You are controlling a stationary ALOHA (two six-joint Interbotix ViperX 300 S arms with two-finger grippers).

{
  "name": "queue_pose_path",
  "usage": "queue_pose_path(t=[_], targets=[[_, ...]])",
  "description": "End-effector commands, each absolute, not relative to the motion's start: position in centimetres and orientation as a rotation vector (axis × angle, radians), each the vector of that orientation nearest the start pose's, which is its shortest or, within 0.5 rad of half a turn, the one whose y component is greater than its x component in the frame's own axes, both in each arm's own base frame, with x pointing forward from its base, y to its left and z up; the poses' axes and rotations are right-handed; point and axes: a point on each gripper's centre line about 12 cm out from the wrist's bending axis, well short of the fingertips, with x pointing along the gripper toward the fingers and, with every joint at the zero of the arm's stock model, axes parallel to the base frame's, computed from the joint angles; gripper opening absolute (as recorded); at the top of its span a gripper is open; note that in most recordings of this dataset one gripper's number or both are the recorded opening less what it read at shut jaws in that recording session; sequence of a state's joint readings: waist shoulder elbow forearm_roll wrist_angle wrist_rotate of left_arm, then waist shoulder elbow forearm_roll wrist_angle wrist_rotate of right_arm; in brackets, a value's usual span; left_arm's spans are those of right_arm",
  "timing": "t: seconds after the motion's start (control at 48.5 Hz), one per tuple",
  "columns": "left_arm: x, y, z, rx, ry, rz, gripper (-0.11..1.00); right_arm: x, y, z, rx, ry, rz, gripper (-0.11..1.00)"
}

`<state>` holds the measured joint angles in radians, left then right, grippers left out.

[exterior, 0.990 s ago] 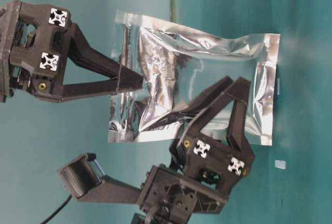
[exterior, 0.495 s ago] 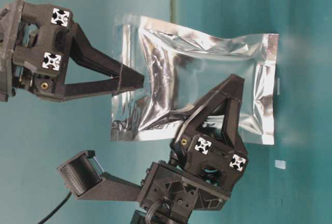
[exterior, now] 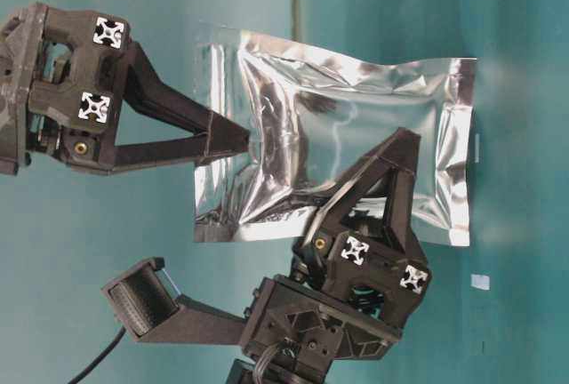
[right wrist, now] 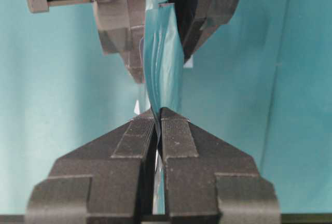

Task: Hand over the silver zip bag and make it stand upright.
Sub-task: 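Move the left gripper under the bag's lower edge and close it, then open the right gripper to release the bag to the left gripper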

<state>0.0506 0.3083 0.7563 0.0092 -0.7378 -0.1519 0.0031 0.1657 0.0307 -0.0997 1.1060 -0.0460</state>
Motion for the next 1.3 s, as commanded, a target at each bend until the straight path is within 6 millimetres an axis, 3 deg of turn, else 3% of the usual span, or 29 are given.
queue_pose_path(t=[0.0,0.722,0.846,1.011,1.093,1.279], targets=[[40.7,1.9,9.7,-0.144,0.317,0.063,0.3,43.5,-0.8,24.5,-0.144,1.287,-0.007,0.02],[40.1,1.8,9.2,-0.108,0.341,0.056,0.3,43.5,-0.8,24.6,-0.131,1.287,-0.009,0.04],[40.2,1.8,9.2,-0.093,0.337,0.054,0.3,43.2,-0.6,24.5,-0.115,1.307,0.0,0.21],[40.3,1.8,9.0,-0.09,0.343,0.054,0.28,42.9,-0.5,24.6,-0.107,1.328,-0.001,0.69],[40.3,1.8,9.0,-0.09,0.343,0.054,0.27,42.9,-0.6,25.1,-0.102,1.31,-0.006,0.88],[40.3,1.8,9.0,-0.089,0.343,0.052,0.27,42.8,-1.0,26.6,-0.09,1.269,-0.023,0.87]])
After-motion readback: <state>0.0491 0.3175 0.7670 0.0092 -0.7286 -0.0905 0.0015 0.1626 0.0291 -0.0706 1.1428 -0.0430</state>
